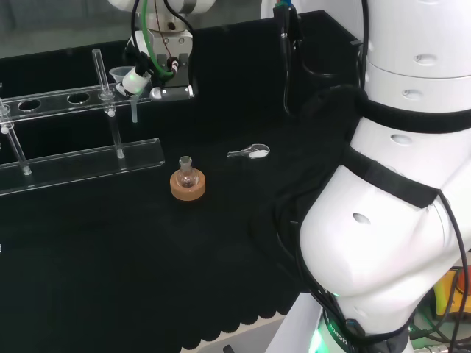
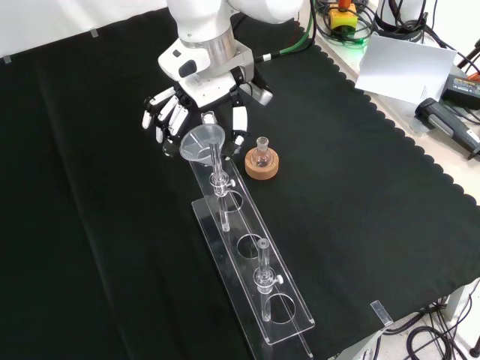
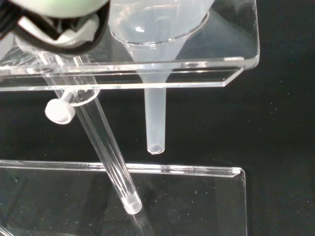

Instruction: Pick up the funnel from the transparent funnel stand.

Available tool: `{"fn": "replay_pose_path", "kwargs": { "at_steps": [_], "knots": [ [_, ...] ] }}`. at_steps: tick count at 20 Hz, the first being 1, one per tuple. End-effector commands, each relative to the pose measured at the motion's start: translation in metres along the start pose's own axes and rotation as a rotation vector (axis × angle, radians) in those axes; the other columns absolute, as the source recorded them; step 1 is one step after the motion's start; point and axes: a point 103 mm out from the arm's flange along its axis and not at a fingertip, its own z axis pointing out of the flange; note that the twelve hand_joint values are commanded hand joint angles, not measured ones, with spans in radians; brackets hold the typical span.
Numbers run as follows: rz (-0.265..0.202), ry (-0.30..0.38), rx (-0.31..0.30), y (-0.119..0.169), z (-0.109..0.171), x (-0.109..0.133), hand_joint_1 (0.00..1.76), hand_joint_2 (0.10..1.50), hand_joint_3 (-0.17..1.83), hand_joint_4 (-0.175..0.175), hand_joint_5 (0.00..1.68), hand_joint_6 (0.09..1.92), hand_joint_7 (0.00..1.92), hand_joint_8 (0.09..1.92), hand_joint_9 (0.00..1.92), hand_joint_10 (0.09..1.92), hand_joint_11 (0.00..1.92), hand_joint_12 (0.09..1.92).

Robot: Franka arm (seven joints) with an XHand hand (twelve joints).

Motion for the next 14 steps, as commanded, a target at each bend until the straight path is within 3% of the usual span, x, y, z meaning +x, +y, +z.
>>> {"fn": "replay_pose_path", "kwargs": {
  "at_steps": [1, 5, 10, 14],
  "knots": [
    [0.002, 0.006, -0.015, 0.0, -0.001, -0.0003, 0.83, 0.51, 0.53, 0.054, 0.77, 0.13, 0.95, 0.41, 0.51, 0.56, 0.0, 0.79],
    [0.002, 0.009, -0.03, -0.0009, -0.0026, 0.0, 0.83, 0.52, 0.5, 0.057, 0.79, 0.22, 0.99, 0.42, 0.56, 0.5, 0.0, 0.83],
    [0.005, 0.018, -0.058, -0.0039, -0.005, -0.0008, 0.85, 0.53, 0.5, 0.064, 0.76, 0.52, 1.03, 0.43, 0.61, 0.45, 0.0, 0.87],
    [0.005, 0.02, -0.074, -0.007, -0.0072, -0.0015, 0.86, 0.53, 0.5, 0.069, 0.76, 0.6, 1.05, 0.45, 0.63, 0.45, 0.0, 0.89]
  ]
}}
